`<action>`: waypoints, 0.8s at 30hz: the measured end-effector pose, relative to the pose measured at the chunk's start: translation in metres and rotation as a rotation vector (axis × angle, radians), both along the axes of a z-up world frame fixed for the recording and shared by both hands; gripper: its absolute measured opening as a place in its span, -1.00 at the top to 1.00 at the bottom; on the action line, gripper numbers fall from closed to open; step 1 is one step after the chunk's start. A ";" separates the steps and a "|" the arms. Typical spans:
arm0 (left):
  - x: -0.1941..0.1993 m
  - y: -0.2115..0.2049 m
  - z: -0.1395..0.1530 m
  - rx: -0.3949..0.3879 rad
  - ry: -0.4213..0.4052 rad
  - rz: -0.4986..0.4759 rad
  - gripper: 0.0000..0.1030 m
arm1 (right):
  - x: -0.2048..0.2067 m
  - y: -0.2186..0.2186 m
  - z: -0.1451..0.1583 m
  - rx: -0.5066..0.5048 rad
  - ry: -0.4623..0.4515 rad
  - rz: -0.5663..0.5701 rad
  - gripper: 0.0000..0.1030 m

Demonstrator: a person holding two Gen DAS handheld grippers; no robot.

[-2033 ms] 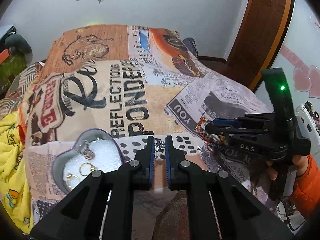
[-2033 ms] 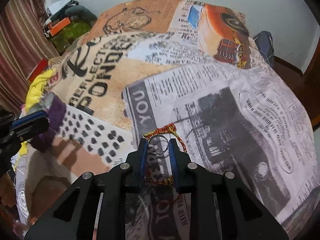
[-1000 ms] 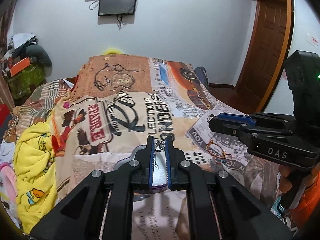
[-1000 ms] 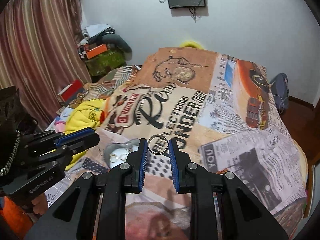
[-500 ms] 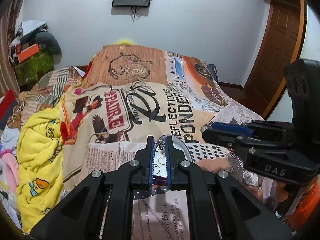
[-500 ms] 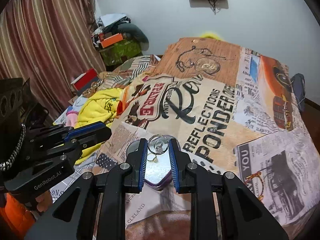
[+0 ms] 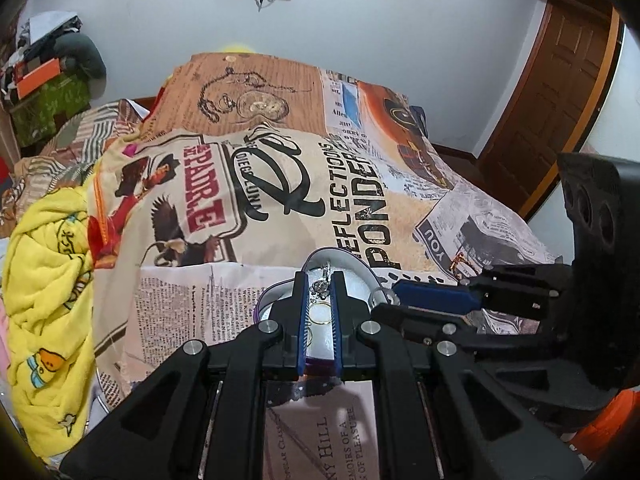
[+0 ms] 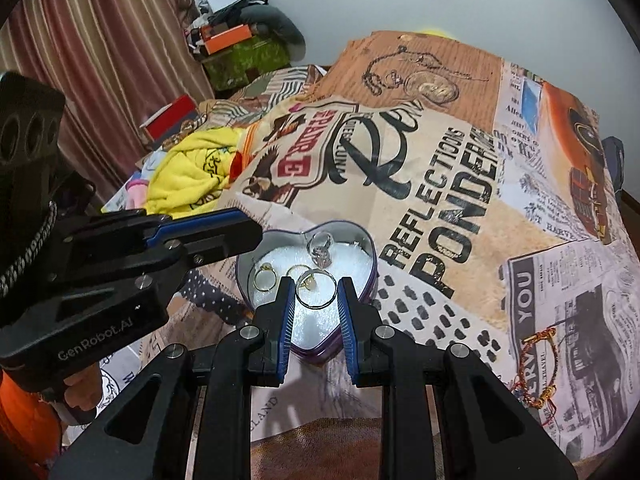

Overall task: Organize jewelry
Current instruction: 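Carry both pieces to the heart tin and open both tools to drop them in, then lift both open tools away from the heart tin toward the red bracelet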

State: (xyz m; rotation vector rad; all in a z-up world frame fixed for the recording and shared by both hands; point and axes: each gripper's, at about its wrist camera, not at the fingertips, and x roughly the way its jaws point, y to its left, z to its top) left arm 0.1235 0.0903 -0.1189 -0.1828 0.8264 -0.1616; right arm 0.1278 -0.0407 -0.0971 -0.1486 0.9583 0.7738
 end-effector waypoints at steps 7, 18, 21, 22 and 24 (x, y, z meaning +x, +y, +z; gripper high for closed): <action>0.006 0.001 -0.008 -0.005 0.019 -0.006 0.83 | 0.004 0.003 -0.008 -0.009 0.016 0.009 0.62; -0.002 0.013 -0.005 0.039 0.015 0.041 0.60 | 0.005 0.011 -0.013 -0.043 -0.012 0.020 0.61; -0.006 0.017 -0.004 0.051 0.011 0.057 0.50 | 0.004 0.013 -0.014 -0.054 -0.013 0.024 0.61; -0.007 0.018 -0.003 0.059 0.011 0.062 0.49 | 0.004 0.013 -0.014 -0.057 -0.012 0.024 0.61; -0.009 0.020 -0.002 0.075 0.009 0.073 0.49 | 0.003 0.015 -0.014 -0.067 -0.014 0.028 0.61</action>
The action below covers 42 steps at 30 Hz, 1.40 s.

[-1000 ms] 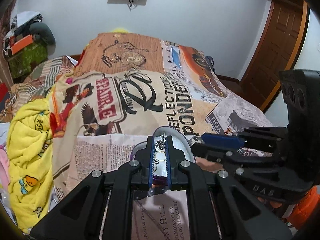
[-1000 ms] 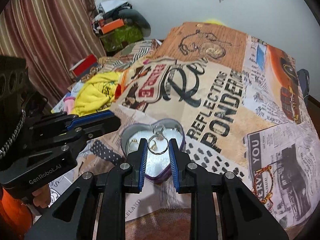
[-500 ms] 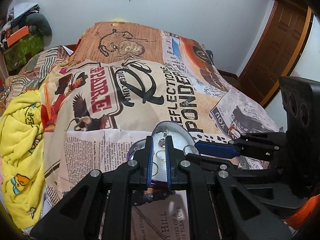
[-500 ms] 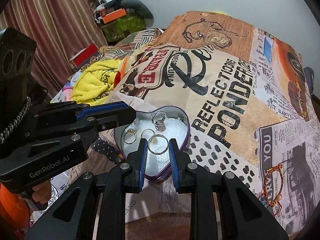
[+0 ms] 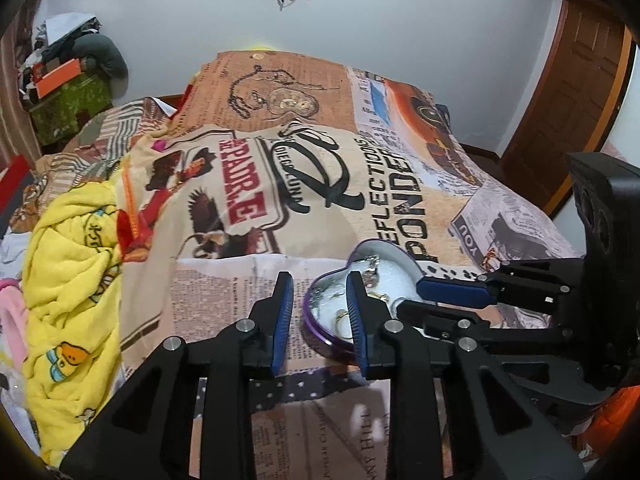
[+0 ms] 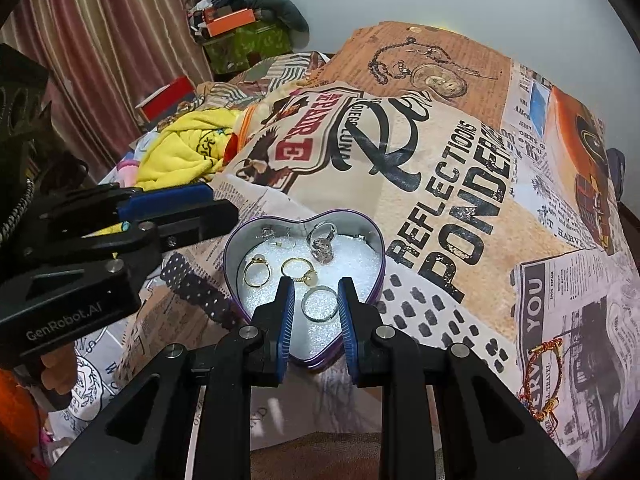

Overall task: Organize jewelry
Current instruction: 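Lift both open tools away from the heart tin toward the red bracelet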

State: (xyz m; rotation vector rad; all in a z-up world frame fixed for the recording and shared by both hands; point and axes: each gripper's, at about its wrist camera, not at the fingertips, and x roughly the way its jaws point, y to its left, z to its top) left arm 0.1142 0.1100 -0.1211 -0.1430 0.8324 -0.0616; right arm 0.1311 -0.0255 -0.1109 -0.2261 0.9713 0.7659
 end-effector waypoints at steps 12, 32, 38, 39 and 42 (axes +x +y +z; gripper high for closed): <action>-0.010 -0.006 0.018 0.035 -0.035 0.011 0.46 | -0.004 -0.013 0.018 0.019 -0.030 -0.041 0.52; 0.014 -0.110 0.026 0.019 -0.033 -0.183 0.45 | 0.018 -0.180 0.058 0.035 -0.128 -0.424 0.52; 0.028 -0.146 0.008 0.011 0.023 -0.267 0.45 | 0.018 -0.210 0.047 0.024 -0.100 -0.484 0.52; 0.031 -0.153 0.004 0.009 0.034 -0.282 0.45 | 0.017 -0.213 0.046 0.023 -0.095 -0.488 0.52; 0.037 -0.168 -0.008 -0.001 0.070 -0.319 0.45 | 0.016 -0.220 0.040 0.018 -0.080 -0.494 0.52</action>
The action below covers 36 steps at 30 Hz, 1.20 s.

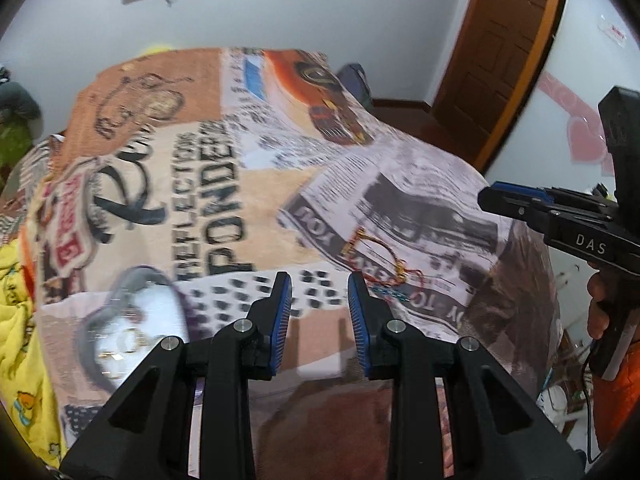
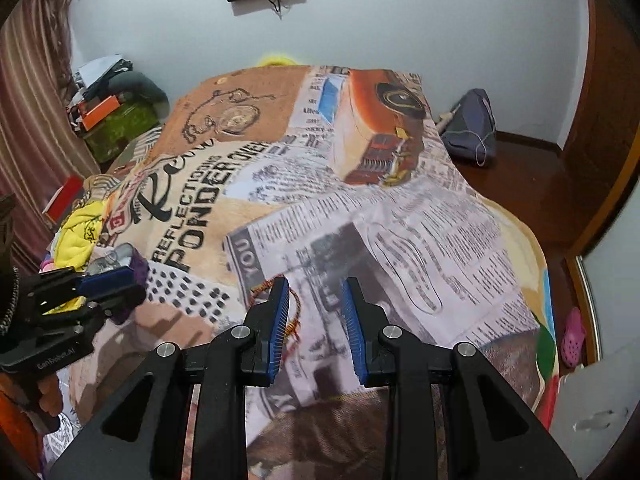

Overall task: Organize jewelry
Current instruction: 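Lift both open tools away from the heart tin toward the red bracelet, then lower the right tool onto the red braided bracelet and close on it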

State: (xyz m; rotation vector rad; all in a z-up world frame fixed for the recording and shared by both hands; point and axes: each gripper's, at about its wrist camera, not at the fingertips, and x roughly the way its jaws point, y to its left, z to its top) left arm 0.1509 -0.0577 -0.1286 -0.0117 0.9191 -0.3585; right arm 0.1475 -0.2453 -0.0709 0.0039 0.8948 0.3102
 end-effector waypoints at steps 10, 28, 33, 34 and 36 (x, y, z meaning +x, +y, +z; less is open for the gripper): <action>0.021 -0.035 -0.045 0.007 0.121 -0.075 0.45 | 0.002 -0.014 -0.016 0.002 0.037 -0.003 0.52; 0.045 -0.056 -0.072 -0.032 0.176 -0.120 1.00 | 0.007 -0.008 -0.031 0.013 0.080 0.032 0.51; 0.039 -0.044 -0.066 -0.045 0.156 -0.086 1.00 | 0.009 -0.004 -0.031 0.015 0.087 0.043 0.51; 0.037 -0.041 -0.064 -0.044 0.149 -0.078 1.00 | 0.010 -0.002 -0.031 0.015 0.092 0.048 0.51; 0.032 -0.031 -0.059 -0.044 0.134 -0.054 1.00 | 0.012 0.003 -0.033 0.018 0.110 0.060 0.30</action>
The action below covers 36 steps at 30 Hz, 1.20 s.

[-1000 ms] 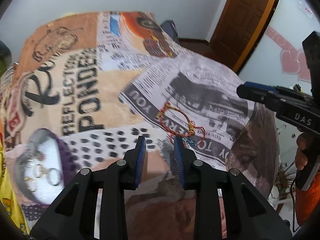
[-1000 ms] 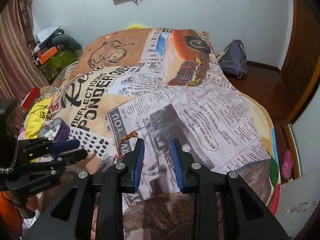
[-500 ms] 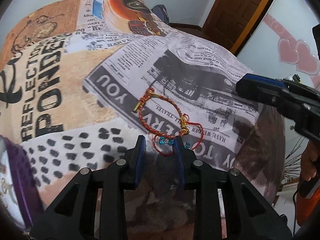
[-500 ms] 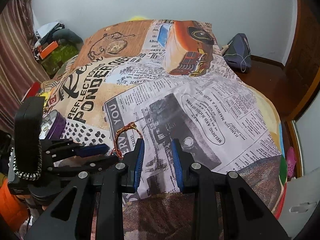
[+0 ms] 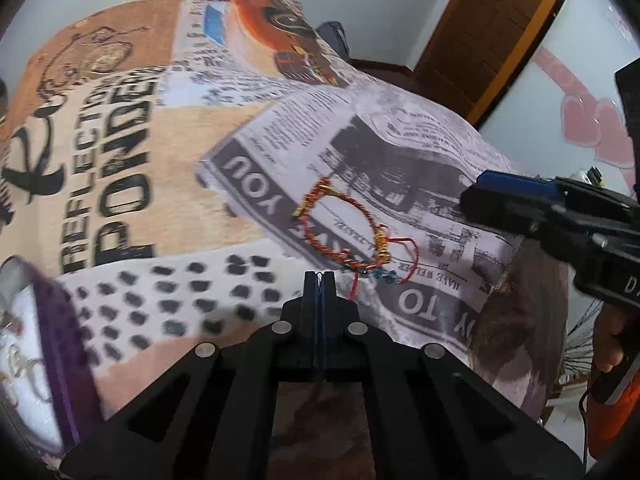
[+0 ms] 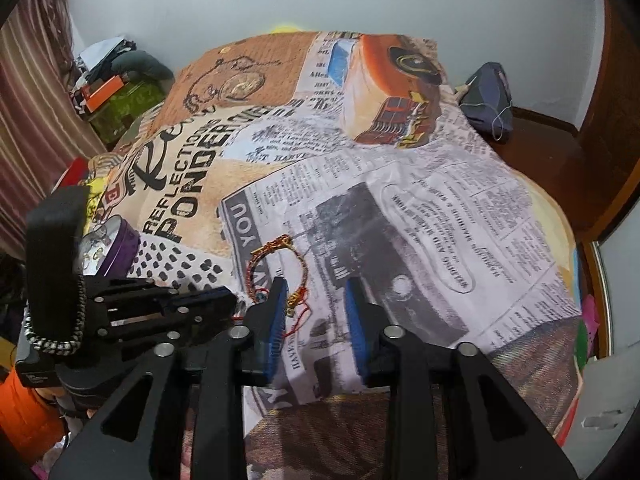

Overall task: Organize jewelry
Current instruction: 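Lower the right tool onto the red braided bracelet and close on it, then lift the red bracelet with the right tool and carry it toward the heart tin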

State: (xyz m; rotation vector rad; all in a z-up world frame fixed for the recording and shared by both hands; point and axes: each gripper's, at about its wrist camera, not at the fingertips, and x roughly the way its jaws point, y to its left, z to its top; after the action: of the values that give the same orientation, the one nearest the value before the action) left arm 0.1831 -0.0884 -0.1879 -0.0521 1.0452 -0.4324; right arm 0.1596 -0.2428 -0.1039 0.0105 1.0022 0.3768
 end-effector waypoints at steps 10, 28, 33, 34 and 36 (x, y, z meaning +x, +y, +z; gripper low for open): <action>-0.013 0.054 0.048 -0.022 -0.133 0.132 1.00 | 0.013 0.032 -0.010 0.006 0.022 0.053 0.08; -0.037 0.093 0.114 -0.093 -0.330 0.181 1.00 | 0.030 0.074 -0.055 -0.099 0.093 0.091 0.06; -0.038 0.095 0.113 -0.102 -0.322 0.192 1.00 | 0.031 0.079 -0.056 -0.094 0.069 0.093 0.29; -0.038 0.096 0.112 -0.105 -0.319 0.193 1.00 | 0.032 0.080 -0.056 -0.093 0.067 0.096 0.51; -0.040 0.096 0.111 -0.106 -0.315 0.195 1.00 | 0.034 0.083 -0.056 -0.092 0.065 0.103 0.75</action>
State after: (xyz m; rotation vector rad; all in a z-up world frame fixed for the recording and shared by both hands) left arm 0.1426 0.0074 -0.0770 -0.1736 0.6993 -0.3061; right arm 0.1934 -0.1601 -0.1601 -0.1126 1.0863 0.4265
